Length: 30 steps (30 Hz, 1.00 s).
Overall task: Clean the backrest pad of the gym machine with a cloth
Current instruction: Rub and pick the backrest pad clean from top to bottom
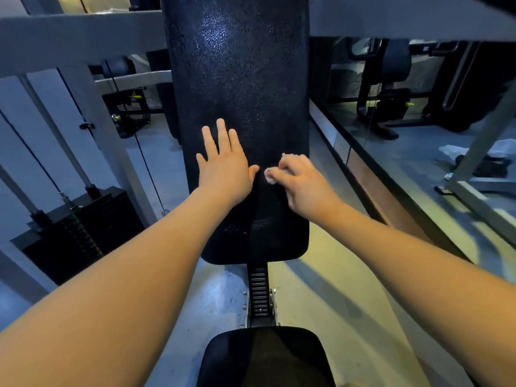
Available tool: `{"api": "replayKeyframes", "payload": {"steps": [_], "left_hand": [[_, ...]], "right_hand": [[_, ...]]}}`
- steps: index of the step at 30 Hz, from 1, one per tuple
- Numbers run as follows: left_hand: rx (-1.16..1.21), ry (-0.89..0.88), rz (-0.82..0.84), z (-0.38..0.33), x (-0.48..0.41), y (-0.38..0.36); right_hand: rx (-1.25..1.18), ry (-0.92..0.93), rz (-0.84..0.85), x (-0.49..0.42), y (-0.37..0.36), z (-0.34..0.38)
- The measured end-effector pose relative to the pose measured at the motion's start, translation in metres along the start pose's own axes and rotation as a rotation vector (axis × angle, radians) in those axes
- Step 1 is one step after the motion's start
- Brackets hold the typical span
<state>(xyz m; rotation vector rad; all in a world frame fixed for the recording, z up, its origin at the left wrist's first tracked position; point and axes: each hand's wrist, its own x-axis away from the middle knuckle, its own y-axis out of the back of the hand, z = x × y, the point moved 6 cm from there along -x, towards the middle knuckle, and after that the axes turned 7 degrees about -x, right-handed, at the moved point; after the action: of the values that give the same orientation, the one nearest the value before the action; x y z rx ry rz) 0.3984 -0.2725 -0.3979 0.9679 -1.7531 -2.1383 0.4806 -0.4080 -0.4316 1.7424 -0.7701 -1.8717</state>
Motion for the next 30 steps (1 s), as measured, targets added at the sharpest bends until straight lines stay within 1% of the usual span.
{"api": "replayKeyframes", "payload": {"steps": [2, 3, 4, 7, 8, 9, 11, 12, 14, 15, 16, 17, 18, 20, 21, 23, 25, 27, 29, 30], "left_hand": [[-0.008, 0.021, -0.003, -0.003, 0.0, -0.003], [-0.014, 0.028, -0.001, -0.005, 0.0, -0.004], [-0.02, 0.033, 0.0, -0.007, 0.0, -0.004], [-0.024, 0.05, -0.021, -0.008, -0.002, -0.007], [-0.027, 0.054, -0.039, -0.007, -0.001, -0.007], [-0.034, 0.053, -0.056, -0.006, -0.002, -0.008], [-0.05, 0.041, -0.081, -0.007, -0.002, -0.011], [-0.056, 0.039, -0.09, -0.007, -0.002, -0.013], [-0.049, 0.048, -0.097, -0.007, -0.003, -0.017], [-0.042, 0.053, -0.1, -0.008, -0.003, -0.018], [-0.041, 0.058, -0.107, -0.008, -0.004, -0.019], [-0.046, 0.06, -0.111, -0.009, -0.004, -0.019], [-0.05, 0.063, -0.11, -0.01, -0.004, -0.019], [-0.055, 0.066, -0.109, -0.01, -0.005, -0.02], [-0.058, 0.067, -0.115, -0.009, -0.005, -0.02], [-0.054, 0.069, -0.123, -0.01, -0.006, -0.019], [-0.053, 0.071, -0.12, -0.01, -0.005, -0.021], [-0.059, 0.077, -0.122, -0.01, -0.006, -0.023], [-0.053, 0.085, -0.112, -0.01, -0.006, -0.024], [-0.05, 0.087, -0.108, -0.011, -0.007, -0.024]], "right_hand": [[0.01, 0.046, 0.155, 0.006, -0.001, 0.004], [0.029, 0.051, 0.183, -0.001, 0.006, 0.002], [0.049, 0.033, 0.148, -0.011, 0.016, -0.004], [0.1, -0.125, -0.132, -0.041, 0.054, -0.03], [0.107, -0.162, -0.185, -0.042, 0.056, -0.033], [0.106, -0.181, -0.203, -0.037, 0.052, -0.034], [0.069, -0.165, -0.174, -0.01, 0.029, -0.025], [0.042, -0.14, -0.128, 0.007, 0.016, -0.017], [-0.001, -0.078, 0.02, 0.036, -0.001, -0.001], [-0.007, -0.036, 0.082, 0.039, -0.001, 0.002], [-0.006, -0.002, 0.11, 0.033, 0.006, 0.001], [-0.004, -0.001, 0.089, 0.022, 0.015, -0.005], [-0.003, -0.047, 0.011, 0.007, 0.026, -0.014], [-0.029, -0.232, -0.225, -0.021, 0.049, -0.04], [-0.065, -0.316, -0.31, -0.028, 0.055, -0.051], [-0.15, -0.405, -0.367, -0.021, 0.048, -0.054], [-0.187, -0.427, -0.357, 0.011, 0.033, -0.041], [-0.203, -0.414, -0.279, 0.046, 0.021, -0.029], [-0.209, -0.398, -0.189, 0.055, 0.022, -0.03], [-0.211, -0.392, -0.173, 0.047, 0.027, -0.035]]}}
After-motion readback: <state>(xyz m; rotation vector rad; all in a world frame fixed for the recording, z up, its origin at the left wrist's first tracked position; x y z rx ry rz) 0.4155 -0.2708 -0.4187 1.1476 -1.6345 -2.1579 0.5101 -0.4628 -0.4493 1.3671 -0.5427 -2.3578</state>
